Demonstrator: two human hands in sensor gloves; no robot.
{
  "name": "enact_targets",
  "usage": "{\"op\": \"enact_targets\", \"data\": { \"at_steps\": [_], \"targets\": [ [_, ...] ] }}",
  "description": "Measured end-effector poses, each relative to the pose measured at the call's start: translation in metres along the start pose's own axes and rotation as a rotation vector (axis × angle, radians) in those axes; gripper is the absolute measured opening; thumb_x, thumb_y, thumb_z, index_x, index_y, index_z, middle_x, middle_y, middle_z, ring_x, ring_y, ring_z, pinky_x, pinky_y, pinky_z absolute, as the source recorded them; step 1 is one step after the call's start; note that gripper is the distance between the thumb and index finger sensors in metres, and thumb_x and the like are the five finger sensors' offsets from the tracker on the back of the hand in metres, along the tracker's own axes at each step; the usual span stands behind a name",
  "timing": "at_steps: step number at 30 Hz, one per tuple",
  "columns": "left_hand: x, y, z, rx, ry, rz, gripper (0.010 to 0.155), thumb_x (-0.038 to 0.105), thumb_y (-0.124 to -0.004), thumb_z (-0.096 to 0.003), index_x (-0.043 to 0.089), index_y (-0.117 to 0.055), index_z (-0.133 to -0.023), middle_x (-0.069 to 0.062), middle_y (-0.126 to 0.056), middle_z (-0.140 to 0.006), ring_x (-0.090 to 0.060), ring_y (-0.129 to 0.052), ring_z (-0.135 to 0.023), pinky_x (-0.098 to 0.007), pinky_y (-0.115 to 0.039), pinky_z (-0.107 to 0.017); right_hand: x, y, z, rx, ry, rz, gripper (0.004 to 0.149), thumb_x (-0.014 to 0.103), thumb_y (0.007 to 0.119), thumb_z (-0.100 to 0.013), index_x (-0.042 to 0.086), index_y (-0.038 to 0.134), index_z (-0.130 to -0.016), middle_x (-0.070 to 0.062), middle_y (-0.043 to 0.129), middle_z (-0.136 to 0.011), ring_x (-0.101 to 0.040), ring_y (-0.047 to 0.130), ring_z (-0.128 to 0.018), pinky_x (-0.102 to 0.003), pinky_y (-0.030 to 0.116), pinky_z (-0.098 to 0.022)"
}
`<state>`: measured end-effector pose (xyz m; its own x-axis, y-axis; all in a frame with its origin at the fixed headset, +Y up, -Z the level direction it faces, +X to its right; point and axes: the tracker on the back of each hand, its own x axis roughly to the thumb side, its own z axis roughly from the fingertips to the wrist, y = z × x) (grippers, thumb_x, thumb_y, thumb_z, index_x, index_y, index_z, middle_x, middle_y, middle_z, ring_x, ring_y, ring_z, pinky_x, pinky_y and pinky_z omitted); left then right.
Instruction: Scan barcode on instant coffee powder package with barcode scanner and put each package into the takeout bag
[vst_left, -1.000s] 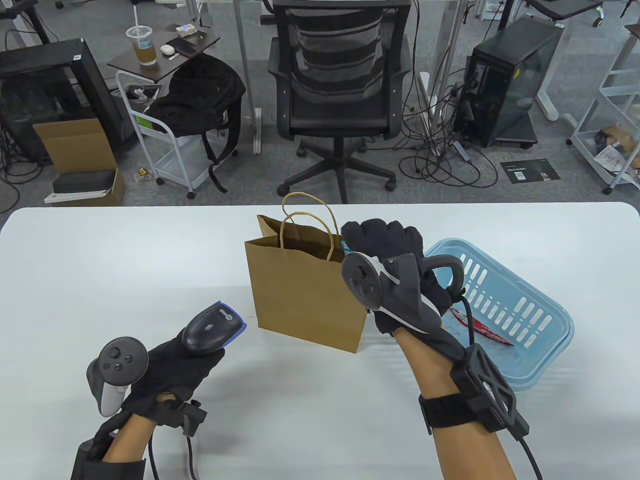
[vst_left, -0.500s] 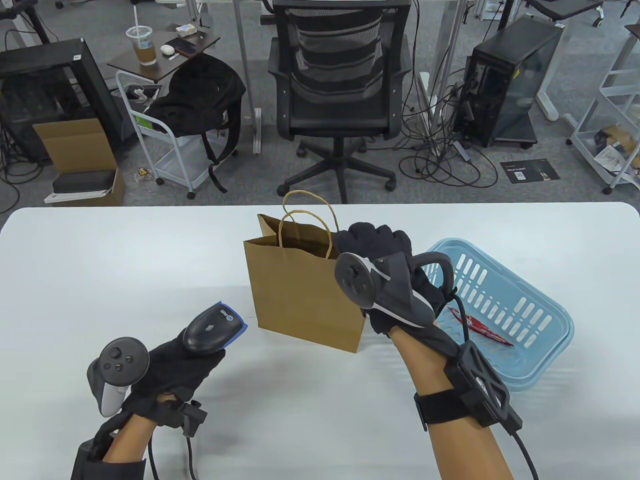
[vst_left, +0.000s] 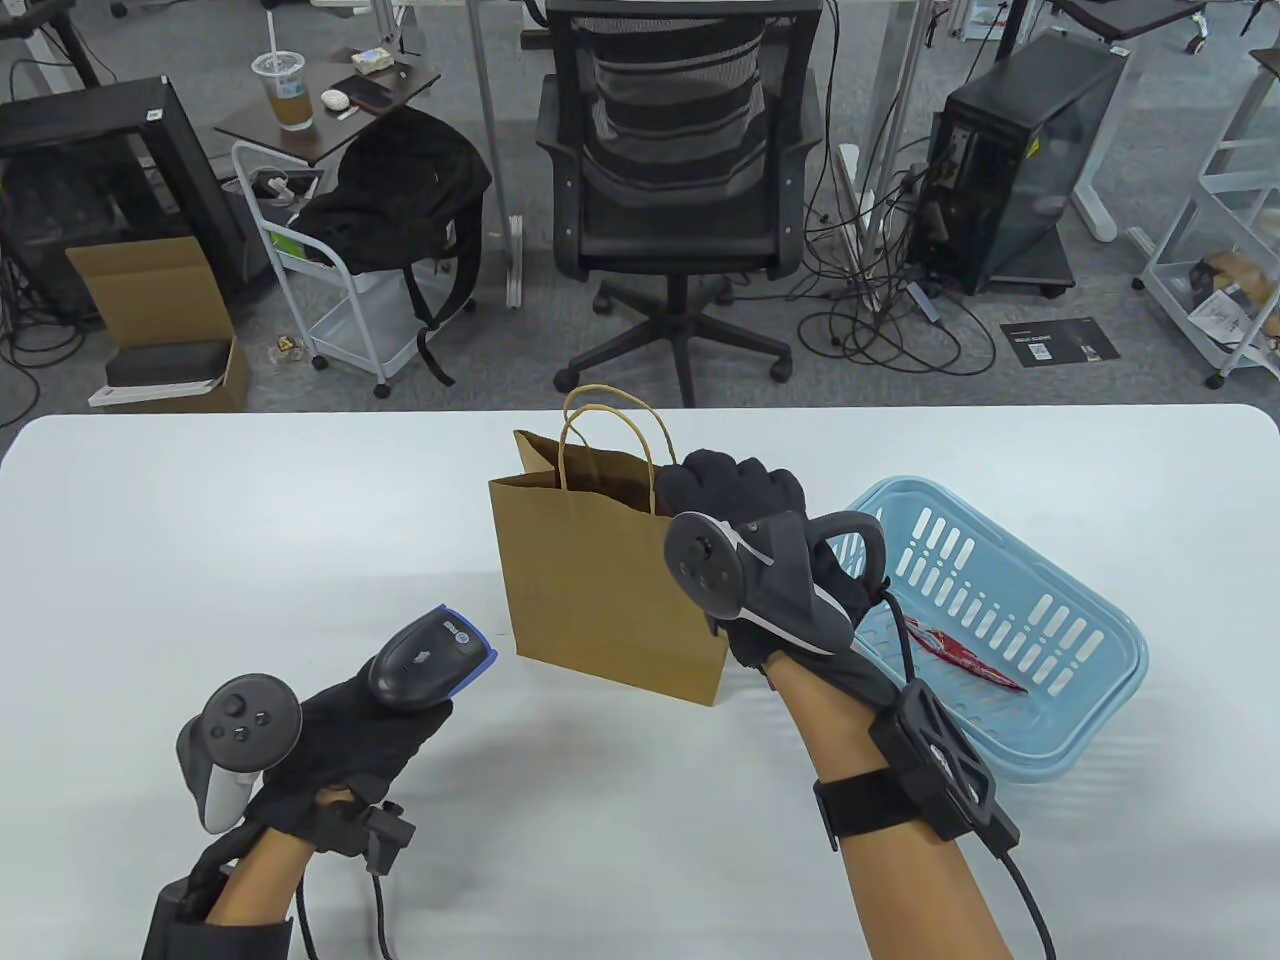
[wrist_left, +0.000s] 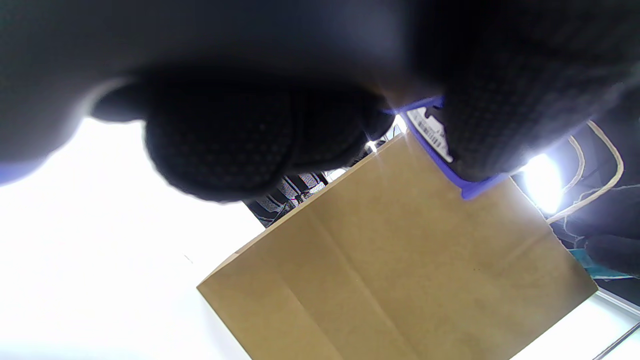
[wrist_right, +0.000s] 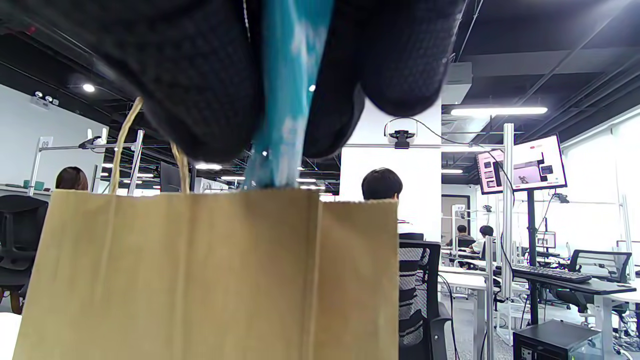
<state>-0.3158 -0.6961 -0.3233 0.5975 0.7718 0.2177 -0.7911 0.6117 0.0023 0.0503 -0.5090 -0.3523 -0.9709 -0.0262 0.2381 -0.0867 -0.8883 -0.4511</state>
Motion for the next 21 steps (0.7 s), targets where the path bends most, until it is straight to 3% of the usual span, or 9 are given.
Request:
{"op": "enact_targets", "data": {
  "at_steps": [4,9,13,17,21],
  "targets": [
    [0.000,0.000,0.000,-0.001,-0.004,-0.004,0.057,0.058,-0.089,-0.0429,0.025,-0.080,-0.088,0.010,-0.102,-0.063,-0.017,-0.110,-0.042,-0.040,-0.091,-0.041,-0.002,0.002,0.000,0.013,0.015,0.020,0.062,0.043,0.092,-0.043,0.038,0.072,-0.102,-0.003,0.077,-0.109,-0.023,0.087,-0.092,-0.049,0.076,-0.067],
    [0.002,-0.001,0.001,-0.003,-0.015,-0.015,0.057,0.059,-0.089,-0.0429,0.025,-0.080,-0.088,0.010,-0.102,-0.062,-0.017,-0.110,-0.042,-0.039,-0.091,-0.040,-0.005,-0.005,0.003,-0.014,0.029,0.015,0.059,0.046,0.088,-0.044,0.038,0.073,-0.101,-0.002,0.078,-0.108,-0.026,0.087,-0.092,-0.050,0.075,-0.066],
    [0.007,-0.003,0.003,-0.005,-0.048,-0.032,0.057,0.059,-0.089,-0.0430,0.025,-0.079,-0.088,0.010,-0.102,-0.063,-0.017,-0.110,-0.042,-0.039,-0.091,-0.040,-0.008,-0.015,0.008,-0.047,0.050,0.067,0.050,0.048,0.087,-0.045,0.039,0.081,-0.093,-0.001,0.083,-0.105,-0.024,0.090,-0.087,-0.048,0.076,-0.064],
    [0.012,-0.005,0.004,-0.010,-0.070,-0.060,0.058,0.058,-0.088,-0.0434,0.024,-0.079,-0.089,0.010,-0.101,-0.063,-0.017,-0.110,-0.042,-0.040,-0.091,-0.041,-0.023,-0.017,0.012,-0.074,0.087,0.157,0.042,0.036,0.085,-0.048,0.041,0.084,-0.089,0.002,0.089,-0.097,-0.018,0.094,-0.074,-0.044,0.078,-0.059],
    [0.013,-0.007,0.005,-0.014,-0.075,-0.069,0.058,0.059,-0.088,-0.0432,0.024,-0.079,-0.089,0.010,-0.101,-0.063,-0.017,-0.110,-0.042,-0.039,-0.091,-0.040,-0.060,-0.003,0.011,0.022,0.164,0.216,0.041,0.033,0.086,-0.048,0.041,0.085,-0.088,0.002,0.091,-0.094,-0.016,0.095,-0.065,-0.041,0.080,-0.053]
  ]
}}
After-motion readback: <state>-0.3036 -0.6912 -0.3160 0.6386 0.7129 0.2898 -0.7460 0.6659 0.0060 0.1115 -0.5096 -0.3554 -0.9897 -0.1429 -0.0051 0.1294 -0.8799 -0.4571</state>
